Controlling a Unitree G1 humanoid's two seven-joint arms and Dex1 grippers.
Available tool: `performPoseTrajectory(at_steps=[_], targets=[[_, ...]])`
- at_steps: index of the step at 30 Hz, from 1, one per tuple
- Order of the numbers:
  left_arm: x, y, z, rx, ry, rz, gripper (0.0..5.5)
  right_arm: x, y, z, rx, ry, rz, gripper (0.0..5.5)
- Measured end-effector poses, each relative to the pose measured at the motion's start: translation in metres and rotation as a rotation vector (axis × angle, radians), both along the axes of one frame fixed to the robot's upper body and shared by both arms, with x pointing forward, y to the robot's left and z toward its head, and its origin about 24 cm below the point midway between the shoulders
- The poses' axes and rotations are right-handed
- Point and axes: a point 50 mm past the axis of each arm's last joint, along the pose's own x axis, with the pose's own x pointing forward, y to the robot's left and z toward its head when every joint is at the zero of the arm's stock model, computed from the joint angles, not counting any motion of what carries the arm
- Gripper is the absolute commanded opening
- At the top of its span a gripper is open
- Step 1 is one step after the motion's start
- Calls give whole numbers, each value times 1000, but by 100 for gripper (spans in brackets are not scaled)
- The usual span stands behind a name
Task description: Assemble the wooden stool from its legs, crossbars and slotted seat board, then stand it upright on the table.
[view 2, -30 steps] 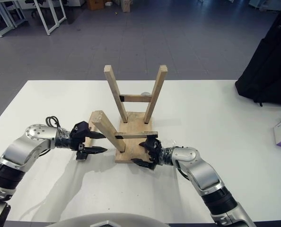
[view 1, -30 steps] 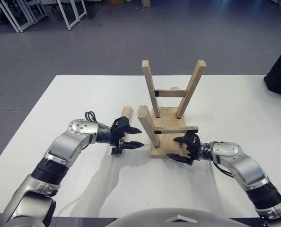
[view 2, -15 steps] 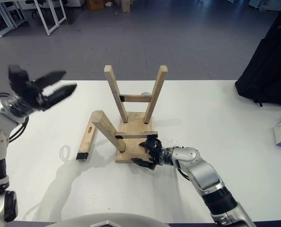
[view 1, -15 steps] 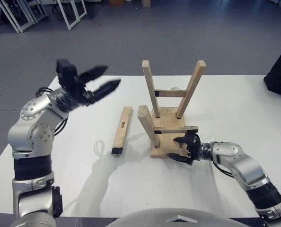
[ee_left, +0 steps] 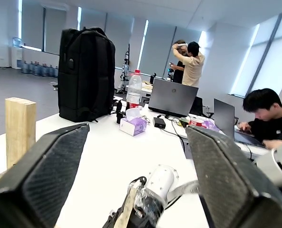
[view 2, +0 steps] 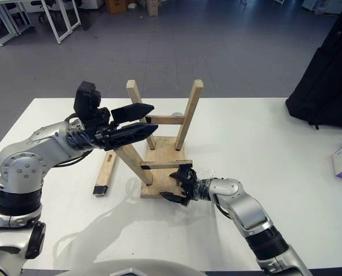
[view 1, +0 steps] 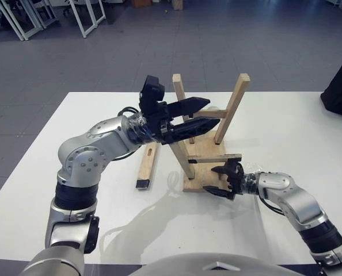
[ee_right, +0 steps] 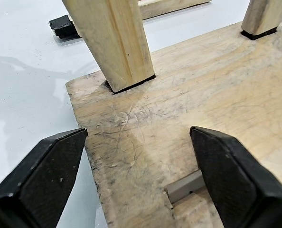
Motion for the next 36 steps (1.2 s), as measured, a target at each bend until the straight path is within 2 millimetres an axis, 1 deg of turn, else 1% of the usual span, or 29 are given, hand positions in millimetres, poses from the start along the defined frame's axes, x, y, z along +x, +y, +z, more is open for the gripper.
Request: performPoseTrajectory(at_steps=[4,8,10,11,13,14,15,16,17,18,19,20,21,22,23,24,25,26,28,32,36], targets=[[1,4,-1,-7,1,-34,377,0,0,0,1,-1,-2,400],[2,12,0,-34,6,-15,377,0,1,0,3,-2,-3,400],[7,24,-13,-68,88,70,377,0,1,0,4,-3,-5,400],[9,28,-8,-103,74,98,377,0,1,0,4,-4,-5,400],[12,40,19,-212,-21,162,377,0,1,0,4,-4,-7,400],[15,49,34,-261,-86,223,377,0,1,0,5,-4,-8,400],[17,56,43,-277,-133,289,377,0,1,0,4,-4,-9,400],[21,65,45,-257,-149,376,377,0,1,0,5,-4,-11,400],[24,71,42,-228,-140,436,377,0,1,0,5,-4,-12,400],[28,80,34,-164,-125,520,377,0,2,0,6,-5,-15,400],[30,91,20,-79,-86,614,377,0,2,-1,7,-5,-18,400],[33,100,0,13,-27,707,377,-1,1,-1,7,-7,-24,400],[35,108,-21,127,40,795,377,-1,1,-1,8,-8,-30,400],[34,116,-56,274,152,895,377,-2,1,-1,9,-10,-36,400],[29,118,-77,341,220,924,377,-2,1,-1,10,-11,-37,400],[23,111,-99,379,284,933,377,-3,1,-1,9,-12,-39,400],[20,101,-109,386,312,923,377,-3,1,-1,9,-12,-43,400],[18,91,-114,389,316,918,377,-3,1,-1,9,-12,-42,400],[15,83,-121,404,335,934,377,-3,1,-1,9,-13,-42,400],[-3,76,-143,550,405,940,377,-5,1,-1,7,-18,-52,400],[-14,69,-157,696,370,947,377,-7,2,-1,6,-22,-59,400]])
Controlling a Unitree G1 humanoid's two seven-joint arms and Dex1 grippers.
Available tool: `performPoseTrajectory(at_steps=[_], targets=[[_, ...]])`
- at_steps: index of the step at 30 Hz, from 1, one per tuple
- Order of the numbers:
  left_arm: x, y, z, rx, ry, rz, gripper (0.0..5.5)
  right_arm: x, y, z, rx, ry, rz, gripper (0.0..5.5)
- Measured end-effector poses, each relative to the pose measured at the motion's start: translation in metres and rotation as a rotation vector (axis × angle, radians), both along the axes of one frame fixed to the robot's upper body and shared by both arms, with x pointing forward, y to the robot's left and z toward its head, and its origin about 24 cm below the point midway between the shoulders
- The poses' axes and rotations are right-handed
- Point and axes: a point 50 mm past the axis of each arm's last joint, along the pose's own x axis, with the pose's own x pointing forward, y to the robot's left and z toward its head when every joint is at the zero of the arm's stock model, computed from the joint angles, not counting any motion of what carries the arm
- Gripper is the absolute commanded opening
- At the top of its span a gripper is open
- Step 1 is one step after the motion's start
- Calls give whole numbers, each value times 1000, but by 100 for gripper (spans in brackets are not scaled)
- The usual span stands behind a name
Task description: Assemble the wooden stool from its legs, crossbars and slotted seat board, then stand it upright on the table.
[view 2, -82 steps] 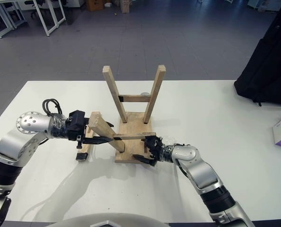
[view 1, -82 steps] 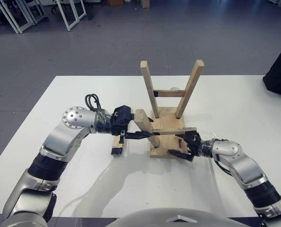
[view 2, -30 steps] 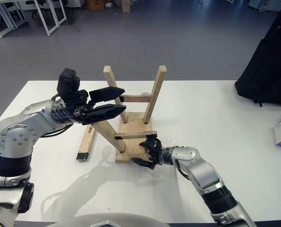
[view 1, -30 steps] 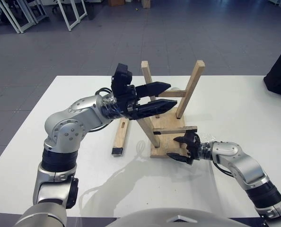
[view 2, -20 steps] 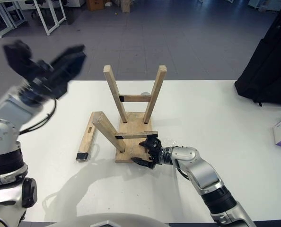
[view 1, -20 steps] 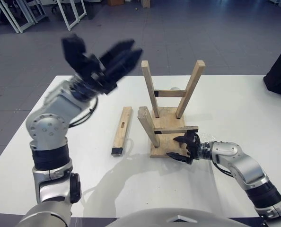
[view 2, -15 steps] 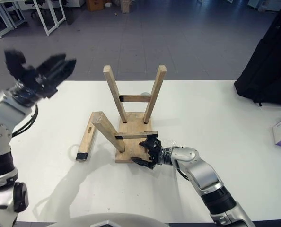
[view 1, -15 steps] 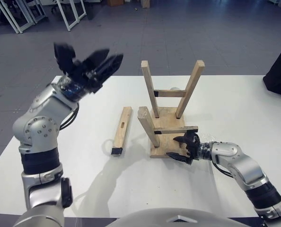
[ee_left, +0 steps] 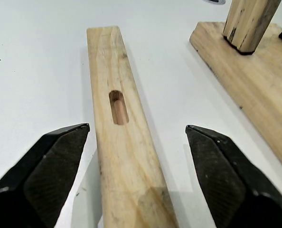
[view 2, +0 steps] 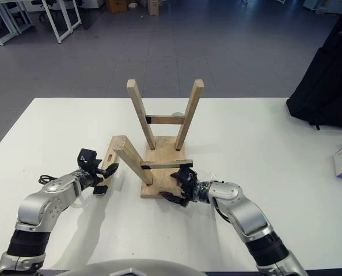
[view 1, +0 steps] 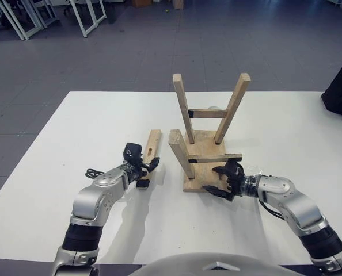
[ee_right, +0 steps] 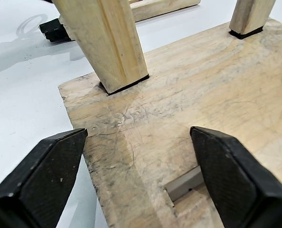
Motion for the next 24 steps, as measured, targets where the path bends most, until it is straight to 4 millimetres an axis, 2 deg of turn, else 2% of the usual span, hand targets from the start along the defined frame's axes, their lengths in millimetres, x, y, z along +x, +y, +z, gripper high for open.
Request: performPoseTrajectory(at_steps=[2,6,12,17,24], targets=[[-10,-3,-10,31,45,-15,377,-1,0,0,-3,-2,1,400],[-13,-5,-12,79,37,1,377,-2,-1,0,-5,-3,2,400],[-11,6,-12,3,48,110,283,-3,0,-1,-10,-13,4,400],[-12,8,-12,-37,64,139,206,-3,0,-1,-12,-19,5,400],[-14,10,-11,43,35,49,205,-3,0,-1,-11,-20,6,400]])
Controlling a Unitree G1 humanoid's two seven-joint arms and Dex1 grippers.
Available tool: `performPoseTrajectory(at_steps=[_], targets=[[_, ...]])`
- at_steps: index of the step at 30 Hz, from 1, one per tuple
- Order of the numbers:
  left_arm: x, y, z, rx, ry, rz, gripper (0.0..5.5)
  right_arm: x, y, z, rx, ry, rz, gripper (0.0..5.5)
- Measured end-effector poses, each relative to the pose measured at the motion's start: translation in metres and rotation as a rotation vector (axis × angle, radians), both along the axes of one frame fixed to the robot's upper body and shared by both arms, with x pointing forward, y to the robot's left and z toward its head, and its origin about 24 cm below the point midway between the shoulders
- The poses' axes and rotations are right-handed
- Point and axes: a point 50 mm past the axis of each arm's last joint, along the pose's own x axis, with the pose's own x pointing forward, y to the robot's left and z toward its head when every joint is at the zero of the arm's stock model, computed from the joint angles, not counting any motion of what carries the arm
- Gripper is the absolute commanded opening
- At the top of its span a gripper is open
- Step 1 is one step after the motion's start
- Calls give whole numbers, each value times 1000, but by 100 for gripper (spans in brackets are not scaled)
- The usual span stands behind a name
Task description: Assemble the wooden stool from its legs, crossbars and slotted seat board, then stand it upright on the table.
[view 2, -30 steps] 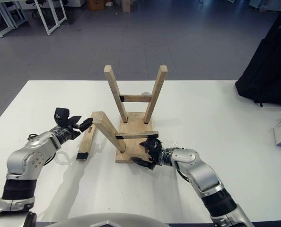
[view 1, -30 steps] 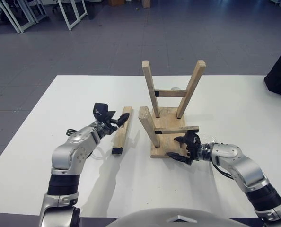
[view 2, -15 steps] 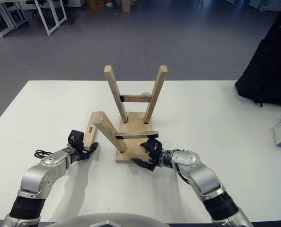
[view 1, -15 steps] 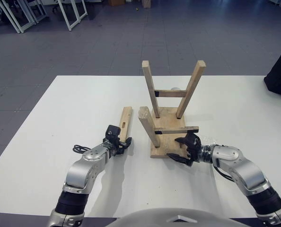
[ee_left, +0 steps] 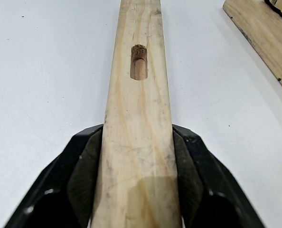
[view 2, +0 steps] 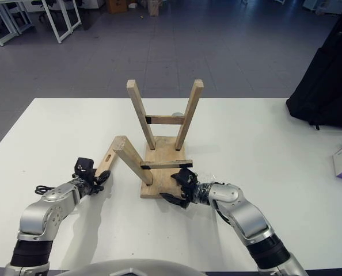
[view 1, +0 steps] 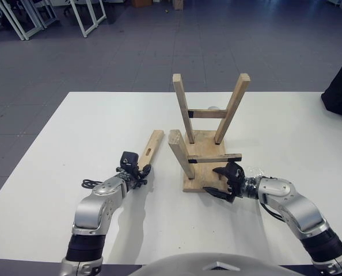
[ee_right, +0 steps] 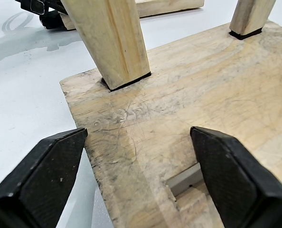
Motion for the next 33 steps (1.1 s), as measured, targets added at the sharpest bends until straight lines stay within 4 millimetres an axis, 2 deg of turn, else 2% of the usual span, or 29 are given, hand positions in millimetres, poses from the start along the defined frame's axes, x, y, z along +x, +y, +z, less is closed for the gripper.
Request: performPoseTrajectory(at_steps=[2,4,6,9,11,13,16,17,18,20,22,24,26,29,33], targets=[[-1,1,0,35,-22,-38,205,-1,-1,0,5,-1,0,400],[3,8,2,89,-102,-11,205,-11,-4,1,66,43,25,400],[15,25,19,126,-264,72,205,-23,-7,5,164,107,59,400],[26,36,40,128,-432,102,205,-29,-14,6,236,172,69,400],[30,45,51,127,-528,112,205,-31,-27,9,294,248,57,400],[31,49,69,67,-664,79,205,-30,-41,13,333,280,26,400],[33,35,100,-167,-819,-124,204,-9,-70,28,423,213,-89,400],[34,33,102,-196,-823,-165,204,-6,-72,31,448,205,-98,400],[35,26,107,-250,-807,-334,204,7,-77,42,527,173,-120,400],[40,21,111,-352,-758,-488,204,24,-80,49,596,140,-158,400],[47,14,114,-500,-684,-622,204,45,-77,53,661,94,-213,400],[48,8,106,-595,-554,-738,204,66,-66,52,722,75,-270,400],[50,2,97,-660,-448,-812,204,75,-56,52,774,74,-272,400],[61,-3,99,-751,-377,-877,204,78,-46,50,813,86,-249,400],[73,-10,90,-897,-245,-907,204,84,-25,60,894,101,-130,400]])
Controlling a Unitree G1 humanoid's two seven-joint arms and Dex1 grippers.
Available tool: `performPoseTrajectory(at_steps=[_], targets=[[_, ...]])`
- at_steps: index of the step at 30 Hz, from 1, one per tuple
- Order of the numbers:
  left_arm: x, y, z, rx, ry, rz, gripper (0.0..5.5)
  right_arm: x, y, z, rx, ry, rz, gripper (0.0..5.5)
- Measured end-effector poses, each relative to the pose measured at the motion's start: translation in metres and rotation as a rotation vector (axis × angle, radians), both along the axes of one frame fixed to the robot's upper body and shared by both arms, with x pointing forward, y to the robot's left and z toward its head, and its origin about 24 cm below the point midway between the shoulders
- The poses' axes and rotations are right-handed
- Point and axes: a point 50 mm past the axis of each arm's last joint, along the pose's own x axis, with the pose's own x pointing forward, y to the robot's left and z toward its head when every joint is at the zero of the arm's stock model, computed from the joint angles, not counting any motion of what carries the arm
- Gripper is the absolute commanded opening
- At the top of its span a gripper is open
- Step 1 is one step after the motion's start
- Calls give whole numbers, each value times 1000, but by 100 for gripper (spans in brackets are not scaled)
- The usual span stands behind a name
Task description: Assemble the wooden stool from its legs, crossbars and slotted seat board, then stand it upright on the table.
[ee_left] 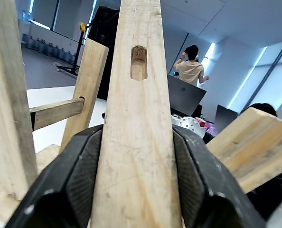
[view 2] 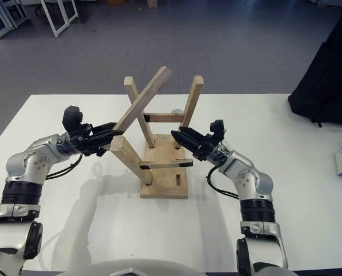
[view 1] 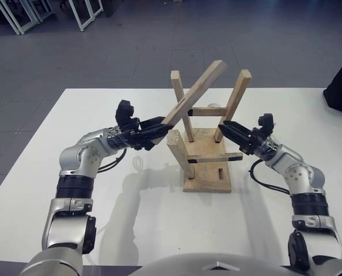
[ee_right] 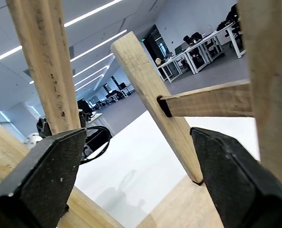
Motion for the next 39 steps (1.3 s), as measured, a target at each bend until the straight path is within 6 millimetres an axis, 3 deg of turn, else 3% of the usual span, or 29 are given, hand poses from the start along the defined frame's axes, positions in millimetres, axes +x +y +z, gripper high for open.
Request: performPoseTrajectory(at_steps=[4,8,18,28,37,39], targets=[[2,-6,-18,8,102,-66,204,5,16,9,89,-13,71,400],[7,-7,-21,25,132,-91,204,8,33,22,168,-35,131,400],[8,-8,-28,-40,206,-136,204,13,55,23,245,-11,187,400],[7,-11,-26,-107,277,-181,204,17,61,22,292,2,215,211],[8,-11,-28,-92,264,-170,204,19,64,21,298,20,220,206],[9,-13,-30,-108,259,-164,245,19,63,22,299,17,217,206]])
